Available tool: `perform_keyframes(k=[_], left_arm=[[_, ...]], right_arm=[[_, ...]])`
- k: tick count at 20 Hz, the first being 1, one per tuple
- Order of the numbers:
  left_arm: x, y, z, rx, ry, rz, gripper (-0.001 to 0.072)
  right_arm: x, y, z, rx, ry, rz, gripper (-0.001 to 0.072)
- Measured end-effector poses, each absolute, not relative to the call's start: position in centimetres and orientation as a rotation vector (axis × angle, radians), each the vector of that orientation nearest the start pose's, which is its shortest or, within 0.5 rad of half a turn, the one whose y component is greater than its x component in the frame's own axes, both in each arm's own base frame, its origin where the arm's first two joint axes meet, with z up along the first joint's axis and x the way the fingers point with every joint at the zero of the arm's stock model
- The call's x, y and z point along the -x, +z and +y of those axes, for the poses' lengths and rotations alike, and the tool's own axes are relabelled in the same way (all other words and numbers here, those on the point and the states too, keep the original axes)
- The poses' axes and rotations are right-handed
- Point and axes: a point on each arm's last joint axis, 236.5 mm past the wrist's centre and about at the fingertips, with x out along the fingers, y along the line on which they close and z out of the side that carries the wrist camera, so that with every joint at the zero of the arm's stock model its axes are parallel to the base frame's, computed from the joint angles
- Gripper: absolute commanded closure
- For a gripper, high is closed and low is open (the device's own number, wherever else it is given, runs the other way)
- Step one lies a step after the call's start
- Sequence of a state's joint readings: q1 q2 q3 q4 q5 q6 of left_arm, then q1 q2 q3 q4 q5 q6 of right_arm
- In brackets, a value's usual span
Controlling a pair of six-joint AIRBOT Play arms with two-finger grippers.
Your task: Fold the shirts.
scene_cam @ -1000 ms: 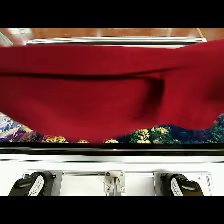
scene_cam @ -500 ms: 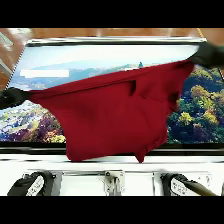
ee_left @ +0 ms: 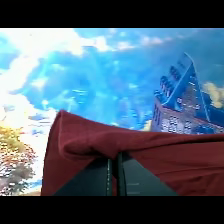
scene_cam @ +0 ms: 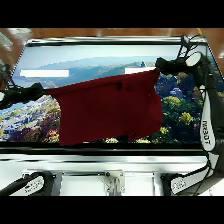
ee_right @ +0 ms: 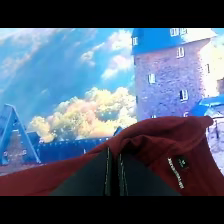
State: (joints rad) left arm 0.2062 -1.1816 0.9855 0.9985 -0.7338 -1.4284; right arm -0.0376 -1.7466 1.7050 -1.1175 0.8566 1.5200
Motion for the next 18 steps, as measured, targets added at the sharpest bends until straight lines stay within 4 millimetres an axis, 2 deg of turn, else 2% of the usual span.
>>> perform_keyframes(k=[1, 2, 3, 4, 5, 7, 8, 9, 10, 11, 12, 13, 14, 16, 18], left_arm=[[-44.0, 3.6, 0.0, 0.533, -0.035, 0.863, 0.0664], [-44.1, 2.5, -0.5, 0.539, -0.04, 0.89, 0.0598], [-44.0, 1.3, -0.9, 0.54, -0.046, 0.923, 0.0413], [-43.7, 0.4, -1.3, 0.546, -0.054, 0.957, 0.0224], [-43.4, 0.0, -1.8, 0.559, -0.065, 0.985, 0.0135], [-42.0, -0.5, -1.4, 0.575, -0.078, 1.065, 0.0135], [-41.1, -0.7, -0.7, 0.577, -0.075, 1.105, 0.0135], [-39.5, -1.0, 0.1, 0.578, -0.074, 1.168, 0.0135], [-37.5, -1.2, 0.8, 0.577, -0.075, 1.238, 0.0135], [-35.5, -1.5, 1.8, 0.579, -0.065, 1.294, 0.0085], [-33.4, -1.9, 2.6, 0.589, -0.051, 1.344, -0.0013], [-31.0, -2.4, 2.9, 0.615, -0.045, 1.397, -0.0013], [-28.8, -3.2, 2.6, 0.65, -0.044, 1.446, -0.0013], [-24.5, -5.1, 1.0, 0.732, -0.074, 1.538, -0.0013], [-21.6, -6.8, -1.3, 0.811, -0.125, 1.586, -0.0013]], right_arm=[[-58.7, 3.9, 5.8, -0.411, 0.167, 0.882, 0.044], [-58.8, 2.9, 6.0, -0.419, 0.162, 0.897, 0.0144], [-58.8, 2.2, 5.9, -0.422, 0.156, 0.911, 0.0031], [-58.6, 1.9, 5.9, -0.429, 0.155, 0.924, 0.0031], [-58.4, 1.9, 6.0, -0.429, 0.159, 0.935, 0.0032], [-57.3, 2.7, 5.0, -0.392, 0.158, 0.963, 0.0032], [-56.5, 3.3, 3.3, -0.329, 0.136, 0.978, 0.0033], [-55.3, 3.5, 1.6, -0.278, 0.113, 1.015, 0.0069], [-53.5, 3.4, -0.5, -0.216, 0.08, 1.077, 0.0156], [-51.7, 3.3, -2.4, -0.183, 0.052, 1.136, 0.0163], [-49.7, 2.9, -4.6, -0.157, 0.019, 1.205, 0.0162], [-47.3, 2.1, -6.6, -0.155, -0.007, 1.293, 0.0161], [-44.9, 1.2, -7.9, -0.193, -0.015, 1.374, 0.0153], [-41.4, -0.2, -7.7, -0.34, 0.038, 1.481, 0.0153], [-39.5, -1.1, -6.4, -0.508, 0.112, 1.524, 0.0153]])
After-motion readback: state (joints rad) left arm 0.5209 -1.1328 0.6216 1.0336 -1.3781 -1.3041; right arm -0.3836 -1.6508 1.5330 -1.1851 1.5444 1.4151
